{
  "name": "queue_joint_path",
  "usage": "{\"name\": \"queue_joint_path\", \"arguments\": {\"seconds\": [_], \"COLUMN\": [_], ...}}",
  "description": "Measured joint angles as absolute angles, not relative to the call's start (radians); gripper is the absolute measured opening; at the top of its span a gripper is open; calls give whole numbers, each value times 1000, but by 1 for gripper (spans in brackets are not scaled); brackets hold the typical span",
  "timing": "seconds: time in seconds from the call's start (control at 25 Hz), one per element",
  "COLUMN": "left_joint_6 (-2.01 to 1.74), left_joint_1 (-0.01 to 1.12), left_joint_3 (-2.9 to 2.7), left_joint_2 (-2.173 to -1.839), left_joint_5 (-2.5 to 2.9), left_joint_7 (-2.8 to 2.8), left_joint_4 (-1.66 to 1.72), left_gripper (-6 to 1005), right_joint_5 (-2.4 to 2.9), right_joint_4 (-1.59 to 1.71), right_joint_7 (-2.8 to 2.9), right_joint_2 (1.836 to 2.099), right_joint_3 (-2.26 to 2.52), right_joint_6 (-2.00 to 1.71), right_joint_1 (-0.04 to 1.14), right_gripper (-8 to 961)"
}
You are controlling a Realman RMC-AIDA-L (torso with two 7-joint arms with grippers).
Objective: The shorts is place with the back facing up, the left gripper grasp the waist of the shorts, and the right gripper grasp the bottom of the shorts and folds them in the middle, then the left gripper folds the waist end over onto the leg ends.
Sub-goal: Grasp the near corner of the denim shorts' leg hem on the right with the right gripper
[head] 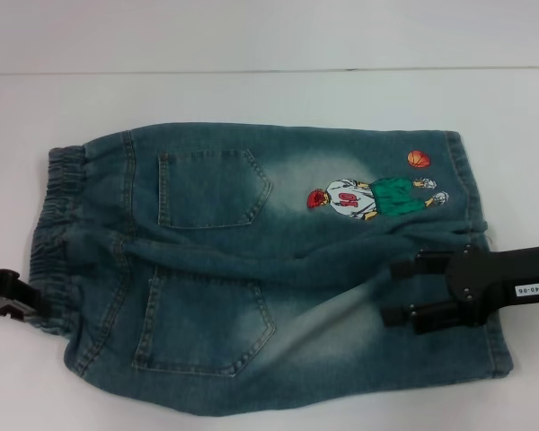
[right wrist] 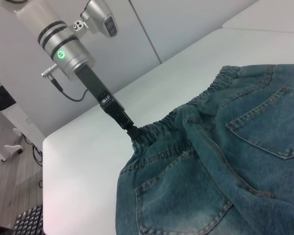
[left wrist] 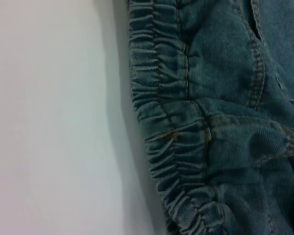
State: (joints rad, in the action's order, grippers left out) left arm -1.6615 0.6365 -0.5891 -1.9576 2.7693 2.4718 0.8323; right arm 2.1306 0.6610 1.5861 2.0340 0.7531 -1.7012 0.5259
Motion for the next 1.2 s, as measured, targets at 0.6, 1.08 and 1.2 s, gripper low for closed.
{"name": "queue_joint_path", "arguments": {"seconds": [0.6,1.08,1.2], "left_joint_6": [-1663,-1672,-1669], "left_joint_1": [640,647,652], "left_joint_3": [-588,-578,-577], "left_joint_2": [-1966,-1963,-1961], "left_joint_5": [2769,2742,2740], "left_joint_7": [2450,2449,2450], "left_joint_4": [834,864,864], "left_gripper": [49,43,42], "right_joint_5": [2122,2389,2496], "right_joint_4": [673,891,905], "right_joint_7": [1726,1946,1949], "right_joint_2": [2017,1959,1960], "right_joint_3": [718,695,700], "right_joint_6": [-1709,-1953,-1980], "right_joint_1": [551,597,614], "right_gripper": [944,944,944]}}
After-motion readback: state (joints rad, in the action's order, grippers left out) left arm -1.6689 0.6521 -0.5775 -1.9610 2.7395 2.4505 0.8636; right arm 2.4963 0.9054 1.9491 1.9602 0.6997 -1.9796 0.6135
